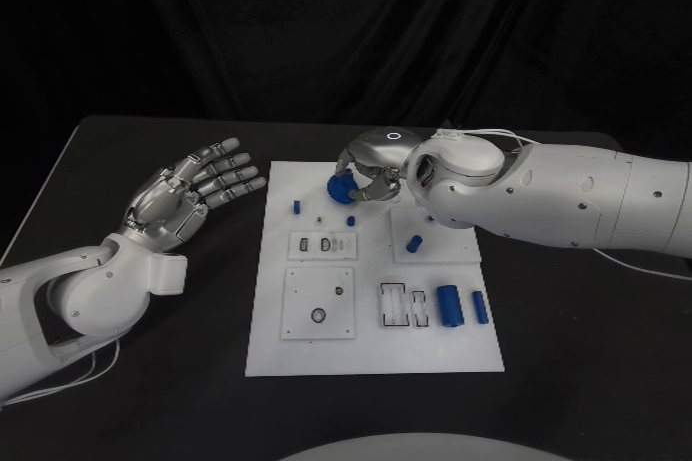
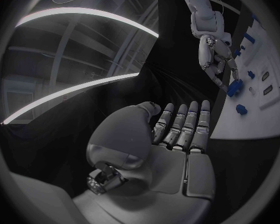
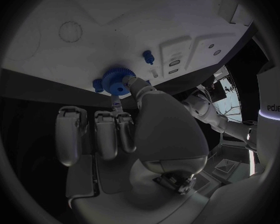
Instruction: Assemble the parts on the task board
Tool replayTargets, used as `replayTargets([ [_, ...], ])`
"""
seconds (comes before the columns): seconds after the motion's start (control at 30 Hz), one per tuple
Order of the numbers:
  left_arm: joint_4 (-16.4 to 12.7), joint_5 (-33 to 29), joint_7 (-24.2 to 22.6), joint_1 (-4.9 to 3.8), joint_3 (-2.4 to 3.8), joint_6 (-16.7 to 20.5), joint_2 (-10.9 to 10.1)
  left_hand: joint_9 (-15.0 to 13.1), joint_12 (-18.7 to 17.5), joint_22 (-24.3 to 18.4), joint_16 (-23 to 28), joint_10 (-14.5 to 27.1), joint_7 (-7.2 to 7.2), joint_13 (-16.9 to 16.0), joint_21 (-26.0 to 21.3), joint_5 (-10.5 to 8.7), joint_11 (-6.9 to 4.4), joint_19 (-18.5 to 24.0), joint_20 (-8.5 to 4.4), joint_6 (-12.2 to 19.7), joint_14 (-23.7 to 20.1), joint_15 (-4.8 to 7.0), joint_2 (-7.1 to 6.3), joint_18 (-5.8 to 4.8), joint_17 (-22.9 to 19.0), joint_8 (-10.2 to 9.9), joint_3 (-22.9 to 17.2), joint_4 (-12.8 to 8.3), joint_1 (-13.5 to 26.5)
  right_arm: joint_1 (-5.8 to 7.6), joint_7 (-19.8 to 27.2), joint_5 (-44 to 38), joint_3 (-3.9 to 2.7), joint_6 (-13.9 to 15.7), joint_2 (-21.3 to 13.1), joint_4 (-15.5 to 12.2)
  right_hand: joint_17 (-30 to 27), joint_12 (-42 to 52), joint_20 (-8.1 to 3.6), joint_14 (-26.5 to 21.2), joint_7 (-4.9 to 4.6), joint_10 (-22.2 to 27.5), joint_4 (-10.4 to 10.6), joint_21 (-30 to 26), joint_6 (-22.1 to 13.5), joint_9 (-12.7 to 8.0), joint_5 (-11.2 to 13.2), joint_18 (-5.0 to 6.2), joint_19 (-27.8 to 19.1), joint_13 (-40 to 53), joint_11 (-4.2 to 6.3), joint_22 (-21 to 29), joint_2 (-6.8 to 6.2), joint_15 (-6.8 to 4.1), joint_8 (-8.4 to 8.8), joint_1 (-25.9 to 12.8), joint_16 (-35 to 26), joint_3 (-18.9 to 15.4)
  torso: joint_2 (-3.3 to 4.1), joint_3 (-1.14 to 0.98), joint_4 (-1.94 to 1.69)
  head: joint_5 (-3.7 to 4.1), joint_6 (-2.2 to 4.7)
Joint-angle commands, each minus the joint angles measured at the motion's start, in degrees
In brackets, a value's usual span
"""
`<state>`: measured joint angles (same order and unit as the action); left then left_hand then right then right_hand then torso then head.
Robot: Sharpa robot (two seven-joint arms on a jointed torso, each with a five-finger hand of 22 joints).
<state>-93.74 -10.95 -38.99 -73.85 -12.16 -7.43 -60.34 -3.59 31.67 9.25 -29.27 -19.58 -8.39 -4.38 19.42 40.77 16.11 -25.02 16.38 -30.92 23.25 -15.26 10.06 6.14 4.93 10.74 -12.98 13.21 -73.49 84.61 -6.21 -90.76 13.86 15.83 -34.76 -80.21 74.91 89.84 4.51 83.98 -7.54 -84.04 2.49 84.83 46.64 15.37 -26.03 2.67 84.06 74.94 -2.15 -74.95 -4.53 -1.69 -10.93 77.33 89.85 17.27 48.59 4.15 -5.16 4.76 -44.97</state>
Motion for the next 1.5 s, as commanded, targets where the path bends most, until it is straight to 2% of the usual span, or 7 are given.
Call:
replayTargets([
  [0.03,-0.06,-0.22,-5.81,0.06,0.05,-0.92,0.1,-0.08,0.3,-0.06,-0.27,-0.09,-0.4,-0.01,-0.18,0.23,0.39,0.37,0.03,-0.09,0.03,-0.13,0.21,-1.11,-0.01,0.05,-0.04,0.3,0.28,-0.23,-0.35,-0.3,0.05,-1.9,0.01,0.03,15.09,0.16,-0.06,6.02,0.56,-5.96,-0.13,-0.86,-4.35,0.16,2.11,-0.05,-0.03,15.06,0.49,-6.69,-0.56,-0.29,3.71,-0.4,0.15,0.57,0.01,-0.02,-0.01,-0.03,-0.07],
  [0.17,-0.06,-0.23,-5.75,0.07,0.05,-0.91,0.08,-0.08,0.3,-0.06,-0.27,-0.09,-0.4,-0.01,-0.18,0.23,0.39,0.37,0.03,-0.09,0.03,-0.13,0.21,-1.11,-0.01,0.05,-0.04,0.3,0.28,-0.25,-0.82,-0.3,0.05,-2.68,0.04,0.0,15.09,-0.51,-0.73,6.02,1.51,-3.99,-0.35,-2.15,-19.07,-6.16,5.69,0.37,-0.99,13.16,1.3,-5.39,-0.71,-0.96,8.24,-0.4,0.15,0.39,0.0,0.01,0.03,-0.01,-0.12],
  [0.47,-0.03,-0.23,-5.63,0.07,0.05,-0.88,0.01,-0.08,0.3,-0.06,-0.27,-0.09,-0.4,-0.01,-0.18,0.23,0.39,0.37,0.03,-0.09,0.03,-0.13,0.21,-1.11,-0.01,0.05,-0.04,0.3,0.28,-0.27,-0.92,-0.3,0.05,-2.66,-0.15,0.04,14.63,-1.42,-1.06,5.8,1.71,-1.85,-0.1,-3.75,-26.25,-9.48,9.31,0.81,-2.13,11.07,1.53,-3.89,-0.77,-1.22,8.7,-0.51,-0.34,-0.61,-0.07,0.06,0.13,-0.13,-0.17],
  [0.6,-0.06,-0.23,-5.61,0.08,0.05,-0.9,-0.12,-0.07,0.32,-0.06,-0.37,-0.1,-0.42,-0.02,-0.16,0.21,0.4,0.37,0.03,0.0,0.03,-0.13,0.15,-1.1,0.0,0.02,-0.02,0.5,0.27,-0.26,-0.06,-0.3,0.05,-0.21,-0.72,-0.18,14.29,-1.54,-0.97,5.64,1.53,-1.62,0.27,-4.12,-23.86,-9.22,10.51,0.88,-2.33,10.86,1.37,-3.64,-0.61,-1.09,8.2,-0.62,-0.71,-1.08,-0.07,0.04,0.06,-0.15,-0.17],
  [0.9,-0.44,-0.29,-5.6,0.08,0.05,-0.51,-0.81,-0.08,0.33,-0.06,-0.4,-0.1,-0.43,-0.02,-0.15,0.22,0.4,0.37,0.03,-0.08,0.03,-0.12,0.13,-1.09,0.01,0.05,-0.02,0.56,0.27,2.0,2.07,1.92,0.0,7.28,-7.51,-5.44,15.04,-0.32,-0.36,6.0,0.42,-4.71,2.75,-2.89,-1.46,-5.2,11.64,0.34,-0.76,13.82,0.51,-5.6,0.41,-0.44,3.08,-1.94,0.09,-2.66,-0.08,0.03,0.03,0.2,0.21],
  [1.2,-0.63,-0.75,-5.55,0.08,0.05,0.03,-1.02,-0.14,0.45,-0.04,-0.6,-0.24,-0.44,-0.06,-0.09,0.46,0.4,0.34,0.03,-0.41,0.08,-0.1,0.05,-1.06,0.03,0.2,0.03,1.03,0.28,4.17,0.02,5.46,0.23,4.73,-20.87,-13.95,15.09,0.05,-0.49,6.02,0.86,-5.67,3.78,-1.66,0.22,-5.01,12.62,-0.09,0.34,14.76,0.84,-7.14,0.2,-0.66,3.33,-2.24,0.15,-3.37,-0.23,-0.04,0.33,1.17,0.4],
  [1.5,-0.4,-0.88,-5.45,0.1,0.05,-0.21,-0.36,-0.14,0.51,-0.02,-0.77,-0.29,-0.46,-0.08,-0.04,0.71,0.4,0.32,0.03,-0.42,0.08,-0.08,0.09,-1.04,0.04,0.22,0.04,1.54,0.28,1.92,-1.57,7.75,0.39,3.42,-26.66,-13.92,14.02,-0.48,-0.6,5.57,1.01,-4.31,4.33,-2.19,0.24,-5.1,14.01,0.08,-0.09,13.38,0.97,-6.67,0.17,-0.77,3.92,-1.81,-1.09,-3.61,-0.35,0.05,0.41,1.38,0.17],
])
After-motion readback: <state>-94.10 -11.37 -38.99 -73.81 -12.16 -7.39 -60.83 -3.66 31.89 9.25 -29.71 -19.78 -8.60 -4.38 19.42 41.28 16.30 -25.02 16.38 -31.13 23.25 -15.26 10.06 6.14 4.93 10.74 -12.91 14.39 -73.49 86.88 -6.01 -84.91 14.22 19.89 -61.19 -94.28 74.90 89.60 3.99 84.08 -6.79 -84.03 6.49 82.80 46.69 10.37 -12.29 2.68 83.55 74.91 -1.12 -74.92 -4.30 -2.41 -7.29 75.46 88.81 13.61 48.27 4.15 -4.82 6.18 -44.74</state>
